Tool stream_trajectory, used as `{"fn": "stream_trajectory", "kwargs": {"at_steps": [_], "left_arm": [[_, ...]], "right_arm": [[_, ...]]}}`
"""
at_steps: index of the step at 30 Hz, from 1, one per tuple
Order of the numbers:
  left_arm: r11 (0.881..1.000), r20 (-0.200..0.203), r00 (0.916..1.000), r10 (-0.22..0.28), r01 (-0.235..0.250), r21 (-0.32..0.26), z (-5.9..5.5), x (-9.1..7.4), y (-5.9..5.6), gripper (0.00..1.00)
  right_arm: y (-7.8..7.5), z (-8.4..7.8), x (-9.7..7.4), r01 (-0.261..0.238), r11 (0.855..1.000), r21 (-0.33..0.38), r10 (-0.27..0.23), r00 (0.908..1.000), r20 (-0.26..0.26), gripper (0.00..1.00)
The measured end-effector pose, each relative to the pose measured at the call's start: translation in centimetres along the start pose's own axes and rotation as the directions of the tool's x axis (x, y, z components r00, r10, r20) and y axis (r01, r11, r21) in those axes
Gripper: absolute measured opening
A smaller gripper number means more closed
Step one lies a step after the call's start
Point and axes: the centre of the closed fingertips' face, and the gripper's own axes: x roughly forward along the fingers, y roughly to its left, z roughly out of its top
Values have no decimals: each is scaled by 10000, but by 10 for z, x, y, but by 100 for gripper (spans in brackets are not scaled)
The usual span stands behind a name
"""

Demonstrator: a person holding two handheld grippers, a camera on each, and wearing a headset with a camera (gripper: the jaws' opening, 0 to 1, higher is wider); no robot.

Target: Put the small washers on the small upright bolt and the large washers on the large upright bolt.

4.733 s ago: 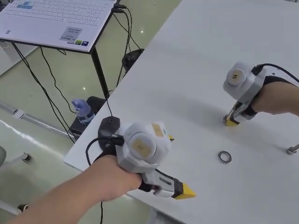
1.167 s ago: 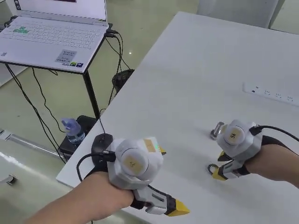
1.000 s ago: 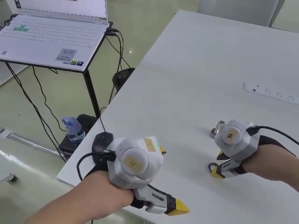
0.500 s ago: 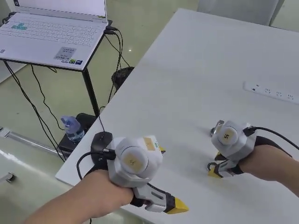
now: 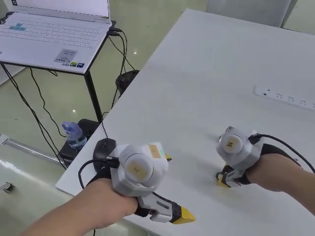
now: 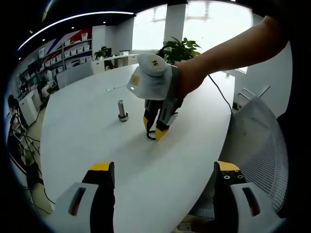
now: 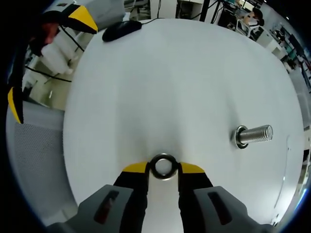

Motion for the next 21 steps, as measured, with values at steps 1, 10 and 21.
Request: {"fn": "stream_trajectory", "kwargs": {"at_steps": [1,10,21], "left_arm": [[10000,-14,10000,-8,8,-9,0,0,0,83],[10000,-62,10000,-48,48,44,0,0,-3,82],[10000,-90,10000,-1,1,-44,-2,-1,-2,81]], "right_arm": [[0,0,0,17,10000,65,-17,10000,-20,24],[-1,-2,-1,-105,9992,383,94,9995,295,21],[-9,-5,-4,-237,9978,620,217,9992,325,21]]}}
